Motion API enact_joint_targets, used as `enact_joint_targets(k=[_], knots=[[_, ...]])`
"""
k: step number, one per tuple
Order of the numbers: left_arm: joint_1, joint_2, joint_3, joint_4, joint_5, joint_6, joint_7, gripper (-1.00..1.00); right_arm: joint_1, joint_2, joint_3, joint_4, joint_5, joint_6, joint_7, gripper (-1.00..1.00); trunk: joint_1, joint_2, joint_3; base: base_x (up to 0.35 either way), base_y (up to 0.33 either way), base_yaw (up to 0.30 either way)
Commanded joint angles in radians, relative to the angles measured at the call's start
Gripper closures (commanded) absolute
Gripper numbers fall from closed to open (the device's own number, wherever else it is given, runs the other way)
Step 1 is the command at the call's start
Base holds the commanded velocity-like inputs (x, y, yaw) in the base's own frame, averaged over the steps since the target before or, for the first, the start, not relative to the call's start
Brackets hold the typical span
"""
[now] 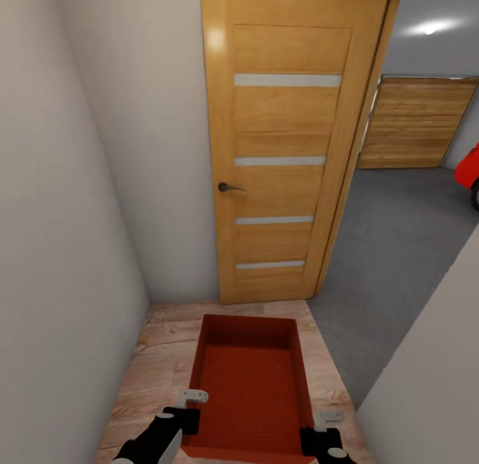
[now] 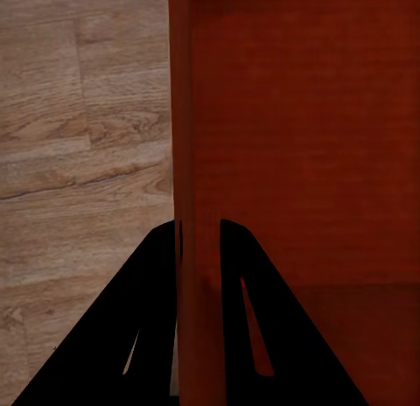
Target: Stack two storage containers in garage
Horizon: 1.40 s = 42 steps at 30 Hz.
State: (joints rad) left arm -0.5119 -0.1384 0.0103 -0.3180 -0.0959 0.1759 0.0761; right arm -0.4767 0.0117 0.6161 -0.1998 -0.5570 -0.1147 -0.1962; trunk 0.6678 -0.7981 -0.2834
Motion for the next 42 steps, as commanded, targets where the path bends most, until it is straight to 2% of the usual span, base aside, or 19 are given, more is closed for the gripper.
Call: enact_joint_targets(k=[1,17,21,42], knots=[[0.001,-0.003,-0.019,0.002,0.01,0.006,0.007,1.0,-0.002,0.001,-0.004,-0.004,0.0,-0.005,-0.003,1.0,0.001,-0.001,-0.001,0.323,0.0,0.0],[0.001,-0.003,-0.018,0.0,0.01,0.005,0.007,1.0,-0.001,0.001,-0.004,-0.004,0.0,-0.005,-0.003,1.0,0.001,-0.001,-0.001,0.321,0.0,0.0],[0.001,-0.002,-0.017,-0.001,0.009,0.005,0.007,1.0,-0.001,0.001,-0.005,-0.004,0.0,-0.004,-0.004,1.0,0.001,-0.001,-0.001,0.119,0.0,-0.026],[0.001,-0.003,-0.016,-0.003,0.008,0.005,0.007,1.0,-0.002,0.001,-0.006,-0.004,-0.003,-0.003,-0.005,1.0,0.001,-0.001,-0.001,0.004,0.0,-0.267]])
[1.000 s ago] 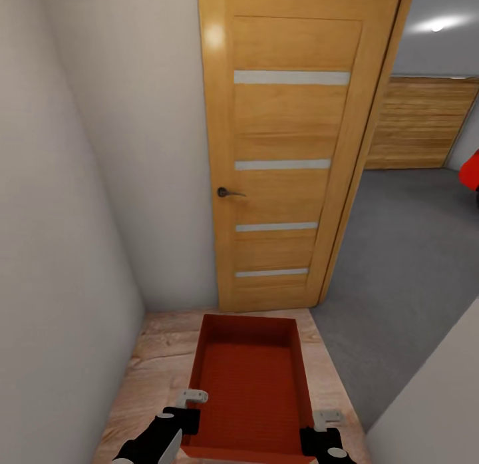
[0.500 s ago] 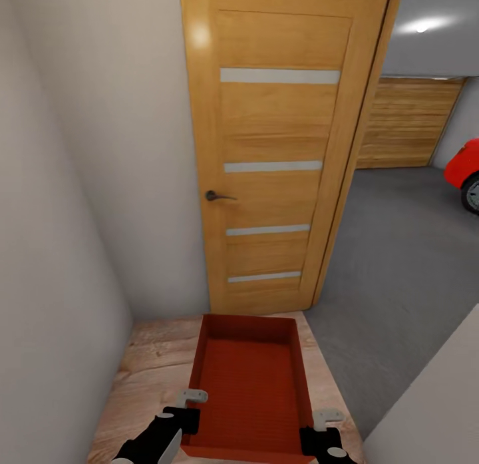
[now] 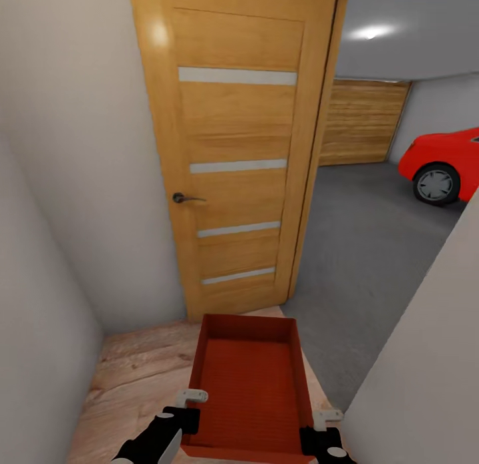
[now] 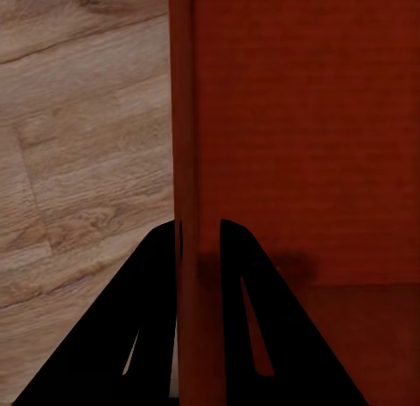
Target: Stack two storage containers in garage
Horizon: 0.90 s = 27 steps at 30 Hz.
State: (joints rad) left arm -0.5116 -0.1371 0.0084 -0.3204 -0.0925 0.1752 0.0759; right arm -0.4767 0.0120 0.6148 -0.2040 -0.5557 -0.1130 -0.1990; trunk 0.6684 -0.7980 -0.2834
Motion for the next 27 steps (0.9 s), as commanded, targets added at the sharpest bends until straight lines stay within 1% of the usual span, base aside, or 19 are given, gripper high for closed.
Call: enact_joint_targets(k=[1,20,27], knots=[[0.001,-0.004,-0.015,0.0,0.005,0.006,0.007,1.0,-0.002,0.001,-0.004,0.0,-0.004,-0.005,-0.002,1.0,0.0,-0.001,-0.001,0.0,0.0,-0.285],[0.001,-0.004,-0.015,0.0,0.005,0.006,0.006,1.0,-0.002,0.0,-0.004,0.0,-0.004,-0.005,-0.002,1.0,0.0,-0.001,-0.001,0.0,0.0,-0.282],[0.001,-0.003,-0.018,0.002,0.007,0.014,0.001,1.0,-0.001,0.0,-0.004,0.0,-0.003,-0.005,-0.002,1.0,0.0,-0.001,-0.001,0.262,0.169,-0.016]])
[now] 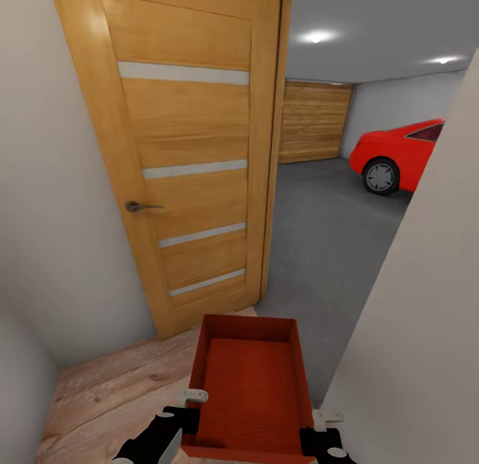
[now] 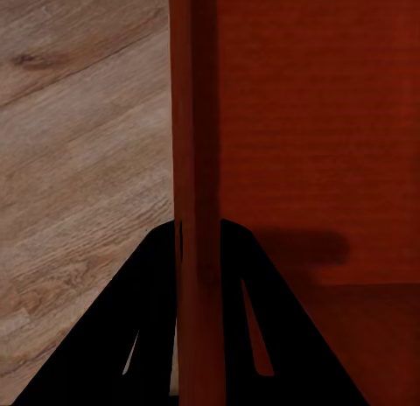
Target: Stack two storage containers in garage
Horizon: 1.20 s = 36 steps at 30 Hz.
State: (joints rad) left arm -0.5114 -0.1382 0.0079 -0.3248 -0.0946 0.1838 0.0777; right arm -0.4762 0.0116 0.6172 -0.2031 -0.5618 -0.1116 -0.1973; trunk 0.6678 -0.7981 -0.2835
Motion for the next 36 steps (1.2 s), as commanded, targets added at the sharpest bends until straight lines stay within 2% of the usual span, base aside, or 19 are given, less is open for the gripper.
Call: enact_joint_targets(k=[1,19,36], knots=[[0.001,-0.002,-0.017,0.006,0.009,0.004,-0.001,1.0,-0.002,0.001,-0.007,-0.001,0.003,-0.006,-0.004,1.0,0.001,-0.001,-0.001,0.297,0.206,-0.001],[0.001,-0.001,-0.015,0.006,0.008,0.0,-0.001,1.0,-0.002,0.001,-0.007,-0.001,0.003,-0.006,-0.004,1.0,0.001,-0.001,-0.001,0.291,0.192,-0.007],[0.0,-0.001,-0.015,0.006,0.007,0.0,0.0,1.0,-0.002,0.001,-0.008,-0.001,0.002,-0.006,-0.004,1.0,0.001,-0.001,-0.001,0.017,0.005,-0.237]])
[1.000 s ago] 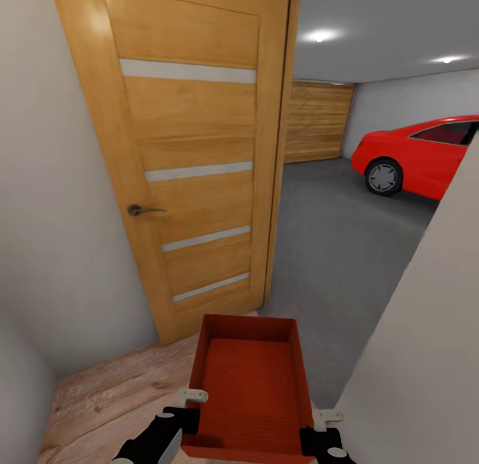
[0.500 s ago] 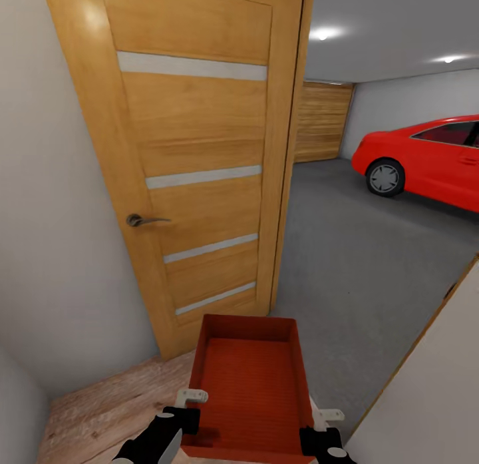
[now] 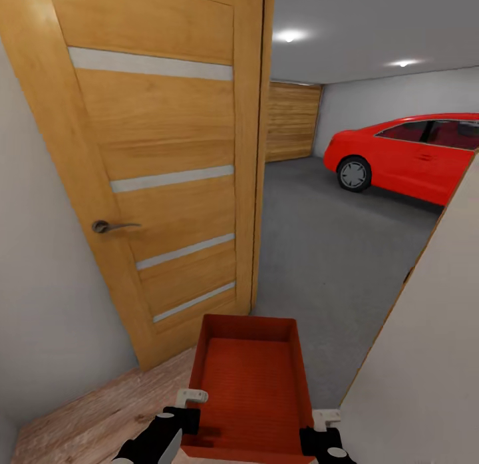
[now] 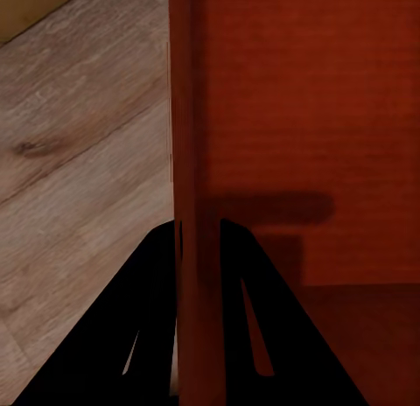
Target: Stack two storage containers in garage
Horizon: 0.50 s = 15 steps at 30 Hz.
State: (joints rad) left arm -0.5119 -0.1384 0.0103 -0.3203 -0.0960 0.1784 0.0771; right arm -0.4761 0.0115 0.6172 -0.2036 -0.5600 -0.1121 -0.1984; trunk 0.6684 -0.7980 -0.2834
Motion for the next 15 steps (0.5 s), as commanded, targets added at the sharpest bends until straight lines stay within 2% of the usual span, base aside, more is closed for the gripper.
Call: enact_joint_targets(k=[1,8,15], knots=[[0.001,-0.001,-0.018,0.001,0.009,0.006,0.0,1.0,-0.002,0.001,-0.008,0.0,0.0,-0.006,-0.003,1.0,0.0,-0.001,-0.001,0.0,0.0,-0.247],[0.001,-0.001,-0.018,0.001,0.009,0.006,0.0,1.0,-0.002,0.001,-0.008,0.0,0.0,-0.006,-0.003,1.0,0.0,-0.001,-0.001,0.001,0.013,-0.231],[0.001,-0.001,-0.018,0.001,0.009,0.007,0.0,1.0,-0.002,0.001,-0.008,0.0,0.0,-0.006,-0.003,1.0,0.0,-0.001,-0.001,0.086,0.244,-0.036]])
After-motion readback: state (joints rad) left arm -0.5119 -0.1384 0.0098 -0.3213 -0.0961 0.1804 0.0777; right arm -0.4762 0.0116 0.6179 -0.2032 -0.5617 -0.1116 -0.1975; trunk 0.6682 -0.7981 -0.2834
